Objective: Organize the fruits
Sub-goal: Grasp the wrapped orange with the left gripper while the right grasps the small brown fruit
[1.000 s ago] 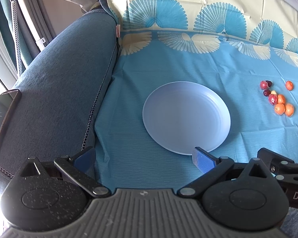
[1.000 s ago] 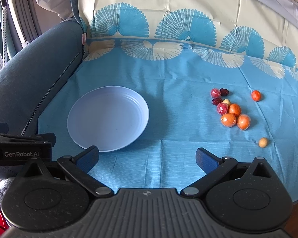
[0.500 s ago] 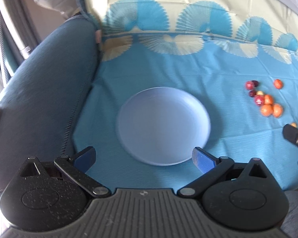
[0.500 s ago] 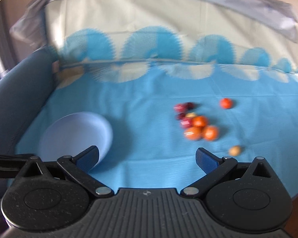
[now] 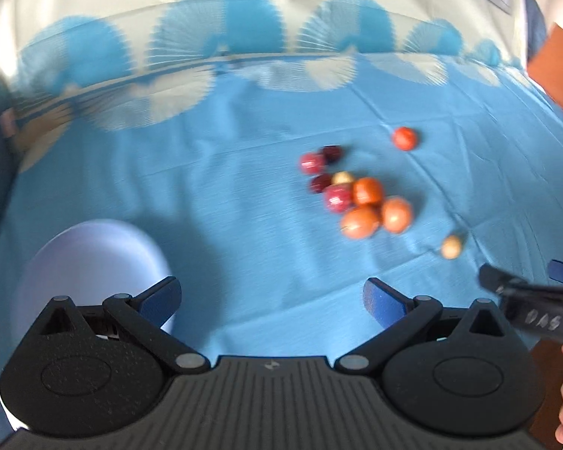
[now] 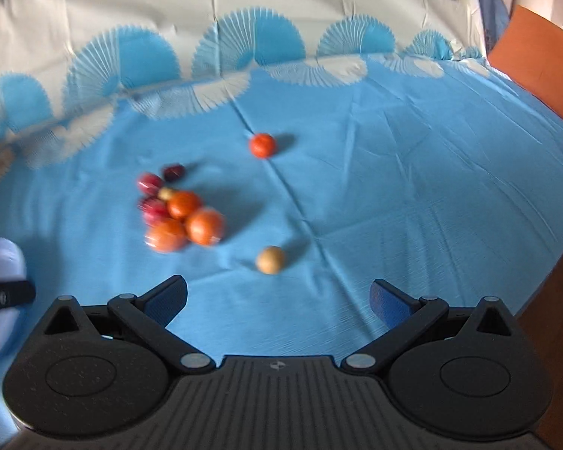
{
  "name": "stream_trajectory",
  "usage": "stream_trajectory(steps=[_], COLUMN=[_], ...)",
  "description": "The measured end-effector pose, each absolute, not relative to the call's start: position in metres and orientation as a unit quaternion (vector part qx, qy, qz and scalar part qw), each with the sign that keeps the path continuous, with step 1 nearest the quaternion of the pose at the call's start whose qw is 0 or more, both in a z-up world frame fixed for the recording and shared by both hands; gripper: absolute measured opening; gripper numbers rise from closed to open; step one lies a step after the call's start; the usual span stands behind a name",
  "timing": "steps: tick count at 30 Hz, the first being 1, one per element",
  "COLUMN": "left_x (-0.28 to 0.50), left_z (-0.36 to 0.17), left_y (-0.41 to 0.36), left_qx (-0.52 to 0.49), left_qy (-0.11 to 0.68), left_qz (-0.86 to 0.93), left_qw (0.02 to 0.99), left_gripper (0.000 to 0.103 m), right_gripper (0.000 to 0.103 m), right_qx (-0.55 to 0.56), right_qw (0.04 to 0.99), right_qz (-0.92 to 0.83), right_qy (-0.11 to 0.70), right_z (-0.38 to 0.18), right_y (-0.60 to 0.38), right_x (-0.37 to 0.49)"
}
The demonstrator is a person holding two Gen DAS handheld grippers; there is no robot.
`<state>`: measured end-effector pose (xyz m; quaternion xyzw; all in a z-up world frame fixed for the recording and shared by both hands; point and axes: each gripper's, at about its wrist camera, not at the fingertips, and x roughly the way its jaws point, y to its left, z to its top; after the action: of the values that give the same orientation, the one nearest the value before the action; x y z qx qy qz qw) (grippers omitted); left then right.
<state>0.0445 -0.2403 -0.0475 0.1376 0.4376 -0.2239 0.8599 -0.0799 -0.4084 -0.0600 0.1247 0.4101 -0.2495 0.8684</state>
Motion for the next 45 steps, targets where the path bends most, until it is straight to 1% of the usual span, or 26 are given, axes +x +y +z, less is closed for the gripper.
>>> stream_trajectory(steps=[6, 13, 15, 17, 18, 19, 20, 21, 22, 23, 24, 25, 26, 27, 31, 35, 40, 45], left_x=[0.071, 0.095, 0.100, 0.104, 0.105, 0.106, 0.107, 0.108, 0.108, 0.107, 0.107, 0.106, 0.104, 0.102, 0.088, 0.067, 0.037, 0.002], left_z=[-0.088, -0.121, -0.128, -0.132, -0.134, -0.136, -0.137, -0.138, -0.137, -0.135, -0.133, -0.132, -0.130, -0.128, -0.110, -0.082, -0.039, 0.004], left_y=[-0.306, -0.338, -0.343, -0.346, -0.346, -0.345, -0.344, -0.344, -0.344, -0.344, -0.343, -0.342, -0.340, -0.338, -0.319, -0.290, -0.235, -0.171], left_qx=[0.155, 0.152, 0.154, 0.159, 0.157, 0.152, 0.146, 0.142, 0.142, 0.142, 0.139, 0.135, 0.133, 0.134, 0.120, 0.106, 0.089, 0.089], left_qy=[0.438, 0.461, 0.467, 0.472, 0.476, 0.479, 0.480, 0.484, 0.482, 0.479, 0.479, 0.478, 0.475, 0.472, 0.469, 0.473, 0.468, 0.457], left_qz=[-0.252, -0.259, -0.263, -0.272, -0.276, -0.278, -0.276, -0.277, -0.279, -0.281, -0.285, -0.287, -0.288, -0.288, -0.282, -0.256, -0.223, -0.177], left_qw=[0.849, 0.835, 0.830, 0.823, 0.820, 0.819, 0.820, 0.818, 0.818, 0.820, 0.819, 0.819, 0.821, 0.823, 0.829, 0.837, 0.850, 0.867], left_gripper=[0.103, 0.102, 0.095, 0.080, 0.078, 0.074, 0.063, 0.056, 0.043, 0.042, 0.042, 0.041, 0.041, 0.041, 0.041, 0.041, 0.041, 0.041], right_gripper=[0.102, 0.102, 0.102, 0.102, 0.102, 0.102, 0.102, 0.101, 0.098, 0.090, 0.071, 0.060, 0.030, 0.028, 0.028, 0.028, 0.028, 0.028], right_qx=[0.094, 0.117, 0.105, 0.093, 0.091, 0.091, 0.091, 0.091, 0.086, 0.079, 0.072, 0.065, 0.055, 0.052, 0.083, 0.114, 0.134, 0.138], right_qw=[0.868, 0.871, 0.872, 0.877, 0.878, 0.879, 0.879, 0.882, 0.884, 0.887, 0.892, 0.898, 0.901, 0.902, 0.899, 0.903, 0.910, 0.927], right_qz=[-0.219, -0.179, -0.180, -0.177, -0.177, -0.176, -0.174, -0.170, -0.167, -0.162, -0.153, -0.144, -0.140, -0.136, -0.158, -0.170, -0.157, -0.113], right_qy=[0.435, 0.443, 0.443, 0.437, 0.436, 0.435, 0.434, 0.431, 0.428, 0.425, 0.419, 0.412, 0.406, 0.407, 0.400, 0.378, 0.359, 0.329], right_z=[-0.110, -0.145, -0.150, -0.152, -0.152, -0.152, -0.152, -0.152, -0.152, -0.151, -0.148, -0.146, -0.143, -0.142, -0.134, -0.112, -0.075, -0.029], right_y=[-0.444, -0.460, -0.458, -0.456, -0.456, -0.457, -0.457, -0.457, -0.455, -0.453, -0.450, -0.447, -0.444, -0.443, -0.450, -0.455, -0.443, -0.401], right_x=[-0.051, -0.033, -0.029, -0.028, -0.027, -0.027, -0.026, -0.026, -0.026, -0.027, -0.028, -0.030, -0.032, -0.033, -0.042, -0.057, -0.076, -0.096])
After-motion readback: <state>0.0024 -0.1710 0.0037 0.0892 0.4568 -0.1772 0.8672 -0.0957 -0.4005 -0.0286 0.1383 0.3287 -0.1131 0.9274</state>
